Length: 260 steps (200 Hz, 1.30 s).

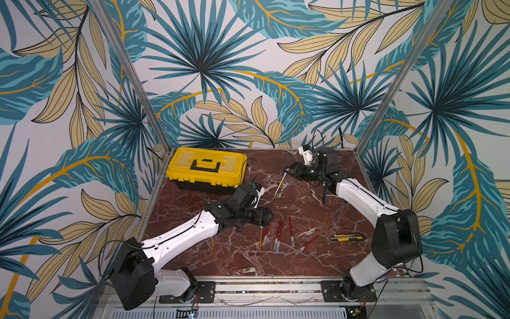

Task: Remove protective caps from carving knives
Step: Remove the protective sleeve from the carving knife.

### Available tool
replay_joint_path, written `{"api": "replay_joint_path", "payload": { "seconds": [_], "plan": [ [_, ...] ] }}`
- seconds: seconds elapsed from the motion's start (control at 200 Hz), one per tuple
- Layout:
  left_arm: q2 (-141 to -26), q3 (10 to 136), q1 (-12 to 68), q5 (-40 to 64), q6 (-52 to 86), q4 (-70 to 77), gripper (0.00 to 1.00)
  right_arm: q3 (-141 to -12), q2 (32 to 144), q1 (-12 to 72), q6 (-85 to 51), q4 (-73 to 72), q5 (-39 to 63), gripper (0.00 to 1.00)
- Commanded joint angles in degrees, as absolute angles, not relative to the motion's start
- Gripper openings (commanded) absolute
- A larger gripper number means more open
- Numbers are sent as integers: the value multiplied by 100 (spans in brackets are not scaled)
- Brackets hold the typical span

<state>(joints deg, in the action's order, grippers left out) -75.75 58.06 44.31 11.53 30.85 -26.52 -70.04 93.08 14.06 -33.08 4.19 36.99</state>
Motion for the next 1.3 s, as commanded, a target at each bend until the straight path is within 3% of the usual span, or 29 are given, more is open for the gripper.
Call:
{"api": "replay_joint_path", "payload": {
  "seconds": [0.0, 0.295, 0.541, 0.711, 0.841, 0.976, 1.026, 1.297],
  "plan": [
    [-7563, 6235, 4421, 877, 2899, -2637, 91, -6662, 8980, 1615, -3392, 271, 3674, 0],
    [-8382, 6738, 4412, 1074, 2769, -2632, 92, -6352, 8651, 2170, -3440, 280, 3643, 0],
    [-8579, 6957, 4386, 1159, 2705, -2637, 55, -6311, 8568, 2503, -3328, 462, 3475, 0],
    [-8537, 6933, 4317, 1146, 2725, -2645, 50, -6254, 8595, 2547, -3269, 536, 3401, 0],
    [-8506, 6882, 4254, 1085, 2784, -2645, 23, -6206, 8604, 2583, -3283, 527, 3410, 0],
    [-8487, 6846, 4230, 1067, 2829, -2644, 4, -6178, 8596, 2592, -3313, 466, 3434, 0],
    [-8473, 6820, 4233, 1065, 2855, -2640, 0, -6179, 8603, 2595, -3321, 476, 3437, 0],
    [-8255, 6402, 4264, 1217, 3096, -2627, 0, -6778, 8820, 2359, -3014, 1022, 3055, 0]
  ]
}}
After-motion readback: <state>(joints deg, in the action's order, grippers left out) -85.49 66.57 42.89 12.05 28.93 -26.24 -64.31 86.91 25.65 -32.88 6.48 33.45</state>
